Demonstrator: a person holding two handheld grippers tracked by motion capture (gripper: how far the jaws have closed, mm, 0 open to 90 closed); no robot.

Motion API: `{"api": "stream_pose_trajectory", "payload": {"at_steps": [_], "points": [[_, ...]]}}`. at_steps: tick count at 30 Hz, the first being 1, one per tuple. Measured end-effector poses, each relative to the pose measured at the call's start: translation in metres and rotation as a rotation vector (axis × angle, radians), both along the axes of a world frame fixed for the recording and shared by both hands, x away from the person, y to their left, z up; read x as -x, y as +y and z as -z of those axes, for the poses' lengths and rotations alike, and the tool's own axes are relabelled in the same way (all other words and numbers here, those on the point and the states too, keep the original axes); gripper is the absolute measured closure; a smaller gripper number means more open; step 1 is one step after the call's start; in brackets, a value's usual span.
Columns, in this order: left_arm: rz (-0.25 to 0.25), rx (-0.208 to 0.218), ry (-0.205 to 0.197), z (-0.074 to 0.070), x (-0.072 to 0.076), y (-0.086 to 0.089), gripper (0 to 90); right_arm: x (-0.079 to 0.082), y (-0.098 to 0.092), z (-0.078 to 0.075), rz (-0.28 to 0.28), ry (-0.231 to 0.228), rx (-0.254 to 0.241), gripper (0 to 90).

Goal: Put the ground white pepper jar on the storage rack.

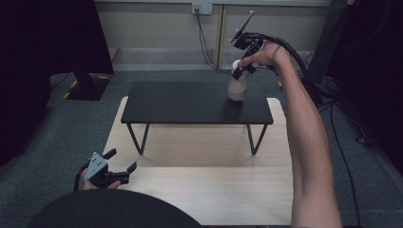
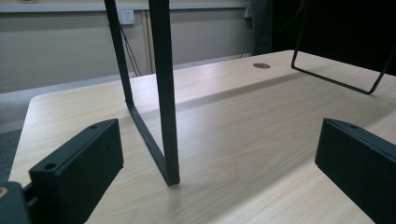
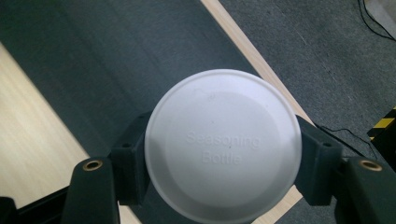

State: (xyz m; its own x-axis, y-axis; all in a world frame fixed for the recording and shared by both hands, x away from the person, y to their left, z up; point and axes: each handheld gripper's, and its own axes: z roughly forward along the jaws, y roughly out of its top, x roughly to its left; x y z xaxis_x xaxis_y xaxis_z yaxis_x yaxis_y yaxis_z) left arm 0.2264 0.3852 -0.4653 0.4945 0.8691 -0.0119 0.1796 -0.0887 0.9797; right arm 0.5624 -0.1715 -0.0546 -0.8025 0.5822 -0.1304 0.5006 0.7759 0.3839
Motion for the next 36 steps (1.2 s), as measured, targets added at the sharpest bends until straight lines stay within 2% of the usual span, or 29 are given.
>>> {"api": "stream_pose_trajectory", "payload": {"at_steps": [3,9,13,14,16,19,20,22,23,24,25,26,27,28,29,32,36], "points": [[-0.002,0.001,0.001,0.000,0.000,0.000,0.0,-0.007,0.001,0.004,0.005,0.000,0.006,33.7],[-0.002,-0.001,0.008,0.000,0.000,0.000,0.0,-0.010,-0.002,0.007,0.009,0.004,0.002,33.6],[0.000,-0.005,0.006,0.000,0.000,-0.001,0.0,-0.010,-0.008,0.010,0.017,0.003,-0.033,33.4],[0.001,-0.010,0.005,0.000,0.000,-0.001,0.0,-0.007,-0.010,0.012,0.038,-0.010,-0.046,30.6],[0.000,-0.010,0.004,0.001,0.000,-0.001,0.0,-0.002,-0.008,0.015,0.062,-0.030,-0.038,20.7],[0.004,-0.012,0.007,0.000,-0.001,-0.002,0.0,0.003,-0.013,0.017,0.061,-0.054,-0.056,16.2],[0.006,-0.021,0.006,0.000,0.000,-0.002,0.0,0.007,-0.020,0.017,0.066,-0.063,-0.088,13.9],[0.008,-0.022,0.003,0.000,0.000,-0.002,0.0,0.016,-0.029,0.014,0.068,-0.088,-0.114,11.6],[0.008,-0.024,0.002,0.000,0.000,-0.002,0.0,0.022,-0.034,0.012,0.059,-0.102,-0.121,11.3],[0.009,-0.029,0.003,-0.001,0.000,-0.002,0.0,0.034,-0.047,0.006,0.038,-0.119,-0.153,10.5],[0.009,-0.031,0.004,-0.001,0.000,-0.003,0.0,0.034,-0.047,0.006,0.038,-0.119,-0.153,10.5],[0.010,-0.033,0.006,-0.001,0.000,-0.004,0.0,0.049,-0.060,0.000,0.005,-0.134,-0.174,10.0],[0.013,-0.040,0.006,-0.001,0.000,-0.004,0.0,0.049,-0.060,0.000,0.005,-0.134,-0.174,10.0],[0.015,-0.046,0.007,-0.002,0.000,-0.005,0.0,0.065,-0.072,-0.004,-0.023,-0.152,-0.178,9.1],[0.015,-0.046,0.007,-0.002,0.000,-0.005,0.0,0.065,-0.072,-0.004,-0.023,-0.152,-0.178,9.1],[0.017,-0.042,0.012,-0.002,0.000,-0.006,0.0,0.098,-0.095,-0.004,-0.071,-0.171,-0.200,8.9],[0.017,-0.040,0.013,-0.003,0.000,-0.008,0.0,0.131,-0.107,0.003,-0.122,-0.185,-0.189,8.9]]}}
